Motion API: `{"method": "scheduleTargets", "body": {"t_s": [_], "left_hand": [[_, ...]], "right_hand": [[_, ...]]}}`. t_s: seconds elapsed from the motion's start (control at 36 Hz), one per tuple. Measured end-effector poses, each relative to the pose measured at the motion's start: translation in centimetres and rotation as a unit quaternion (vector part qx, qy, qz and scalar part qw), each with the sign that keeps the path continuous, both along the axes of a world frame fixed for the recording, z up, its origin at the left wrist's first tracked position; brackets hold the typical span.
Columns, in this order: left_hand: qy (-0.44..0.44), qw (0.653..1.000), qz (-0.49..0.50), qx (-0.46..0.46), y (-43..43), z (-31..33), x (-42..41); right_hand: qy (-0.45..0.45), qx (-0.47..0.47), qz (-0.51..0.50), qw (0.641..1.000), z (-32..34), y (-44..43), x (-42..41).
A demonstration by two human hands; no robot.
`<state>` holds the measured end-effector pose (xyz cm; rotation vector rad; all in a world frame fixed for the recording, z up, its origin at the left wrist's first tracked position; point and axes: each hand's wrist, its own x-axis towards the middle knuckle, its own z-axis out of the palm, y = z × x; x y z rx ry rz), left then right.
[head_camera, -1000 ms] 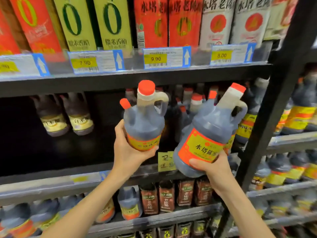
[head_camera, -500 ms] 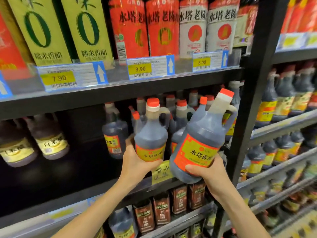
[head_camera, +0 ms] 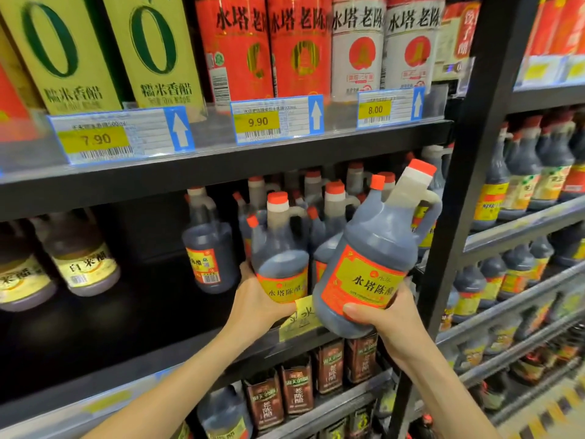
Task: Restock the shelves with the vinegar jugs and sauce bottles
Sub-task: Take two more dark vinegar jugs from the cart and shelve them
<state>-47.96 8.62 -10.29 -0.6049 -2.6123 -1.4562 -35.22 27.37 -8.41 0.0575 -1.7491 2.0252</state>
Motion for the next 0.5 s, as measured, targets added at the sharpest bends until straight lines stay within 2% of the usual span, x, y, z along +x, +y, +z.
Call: {"method": "scheduleTargets", "body": {"t_s": [0.14, 0.33, 0.5], "left_hand": [[0.032, 0.998, 0.033, 0.034, 1.1, 0.1, 0.0], [0.002, 0.998, -0.007, 0.067, 1.2, -0.9, -0.2], [-0.02, 0.999, -0.025, 0.028, 0.8, -1.3, -0.9]], "right_hand": [[0.001, -0.002, 0.001, 1.0, -0.1, 0.1, 0.1], [-0.018, 0.01, 0.001, 1.0, -0.1, 0.1, 0.1], [-0.025, 0.01, 0.006, 1.0, -0.2, -0.2, 0.0]]}}
